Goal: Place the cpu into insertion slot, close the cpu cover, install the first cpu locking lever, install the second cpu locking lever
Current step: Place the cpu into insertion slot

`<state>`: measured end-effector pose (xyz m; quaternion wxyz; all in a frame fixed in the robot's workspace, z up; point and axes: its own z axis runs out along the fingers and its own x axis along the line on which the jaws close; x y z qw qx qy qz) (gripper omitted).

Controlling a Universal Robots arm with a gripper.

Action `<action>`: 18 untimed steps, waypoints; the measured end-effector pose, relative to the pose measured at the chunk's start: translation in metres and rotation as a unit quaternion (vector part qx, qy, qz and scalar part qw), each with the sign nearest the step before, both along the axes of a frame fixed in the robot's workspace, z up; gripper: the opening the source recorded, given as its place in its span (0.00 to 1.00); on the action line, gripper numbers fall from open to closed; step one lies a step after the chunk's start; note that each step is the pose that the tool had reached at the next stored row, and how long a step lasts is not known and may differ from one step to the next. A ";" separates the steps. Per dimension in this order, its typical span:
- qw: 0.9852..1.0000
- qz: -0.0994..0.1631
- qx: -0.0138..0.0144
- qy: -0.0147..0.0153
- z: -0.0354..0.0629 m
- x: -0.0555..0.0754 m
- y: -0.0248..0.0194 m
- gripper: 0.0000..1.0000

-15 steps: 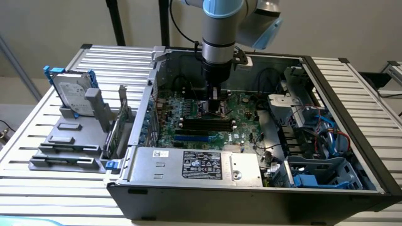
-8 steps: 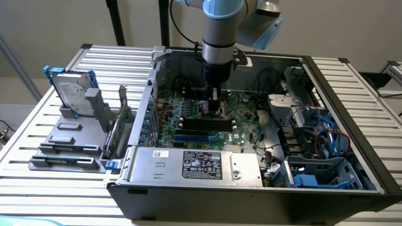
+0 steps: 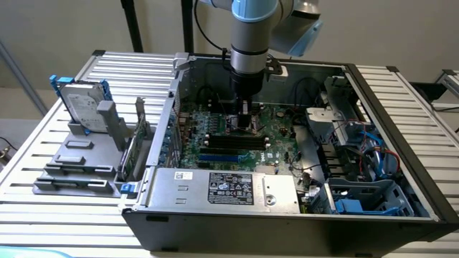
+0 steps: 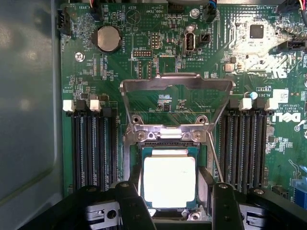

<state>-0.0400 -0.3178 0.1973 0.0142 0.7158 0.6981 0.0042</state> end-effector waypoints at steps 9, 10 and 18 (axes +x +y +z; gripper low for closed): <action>1.000 -0.001 0.000 0.001 -0.0007 0.000 0.0006 0.55; 1.000 -0.001 0.000 0.001 -0.0007 0.000 0.0007 0.55; 1.000 -0.001 0.000 0.001 -0.0010 0.001 0.0011 0.62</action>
